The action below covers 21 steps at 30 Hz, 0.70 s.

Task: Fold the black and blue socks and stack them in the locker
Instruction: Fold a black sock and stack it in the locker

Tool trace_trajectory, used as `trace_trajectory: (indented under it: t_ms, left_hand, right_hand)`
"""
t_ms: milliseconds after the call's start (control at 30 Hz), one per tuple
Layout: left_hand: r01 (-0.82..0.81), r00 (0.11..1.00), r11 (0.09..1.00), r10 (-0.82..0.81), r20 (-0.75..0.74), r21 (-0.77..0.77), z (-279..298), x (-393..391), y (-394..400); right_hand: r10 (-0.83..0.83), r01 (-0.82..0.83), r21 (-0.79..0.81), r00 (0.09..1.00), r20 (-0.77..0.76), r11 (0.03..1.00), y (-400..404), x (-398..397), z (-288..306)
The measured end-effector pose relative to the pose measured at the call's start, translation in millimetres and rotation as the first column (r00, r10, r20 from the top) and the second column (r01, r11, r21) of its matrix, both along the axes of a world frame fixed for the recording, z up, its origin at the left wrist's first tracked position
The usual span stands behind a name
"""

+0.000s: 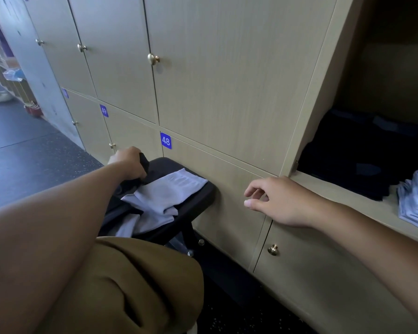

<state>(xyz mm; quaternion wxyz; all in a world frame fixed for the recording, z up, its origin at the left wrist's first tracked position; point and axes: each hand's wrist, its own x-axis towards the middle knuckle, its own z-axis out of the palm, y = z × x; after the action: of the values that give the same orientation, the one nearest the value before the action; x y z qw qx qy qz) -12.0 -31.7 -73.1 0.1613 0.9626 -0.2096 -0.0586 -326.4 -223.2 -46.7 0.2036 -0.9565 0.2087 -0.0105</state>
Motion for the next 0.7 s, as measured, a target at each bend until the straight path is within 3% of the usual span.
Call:
trace_trajectory:
  t_ms: [233, 367, 500, 600, 700]
  left_hand:
    - [0.085, 0.977, 0.971, -0.037, 0.211, -0.225, 31, -19, -25]
    - [0.133, 0.991, 0.867, -0.109, 0.078, -0.48, 49, -43, -48]
    - [0.194, 0.969, 0.765, -0.248, -0.003, -0.614, 63, -78, -68]
    - [0.212, 0.924, 0.69, -0.372, -0.087, -0.692, 68, -109, -78]
    - [0.126, 0.83, 0.606, -0.498, -0.251, -0.785, 73, -138, -81]
  right_hand:
    - [-0.021, 0.021, -0.001, 0.999, 0.027, 1.0, -3, 0, 5]
    - [-0.053, 0.05, 0.029, 0.995, 0.085, 0.998, -5, -3, 12]
    - [-0.068, 0.059, 0.063, 0.988, 0.14, 0.996, -7, -5, 17]
    - [-0.091, 0.071, 0.117, 0.981, 0.173, 0.991, -8, -6, 19]
    - [-0.135, 0.091, 0.192, 0.964, 0.228, 0.977, -8, -7, 20]
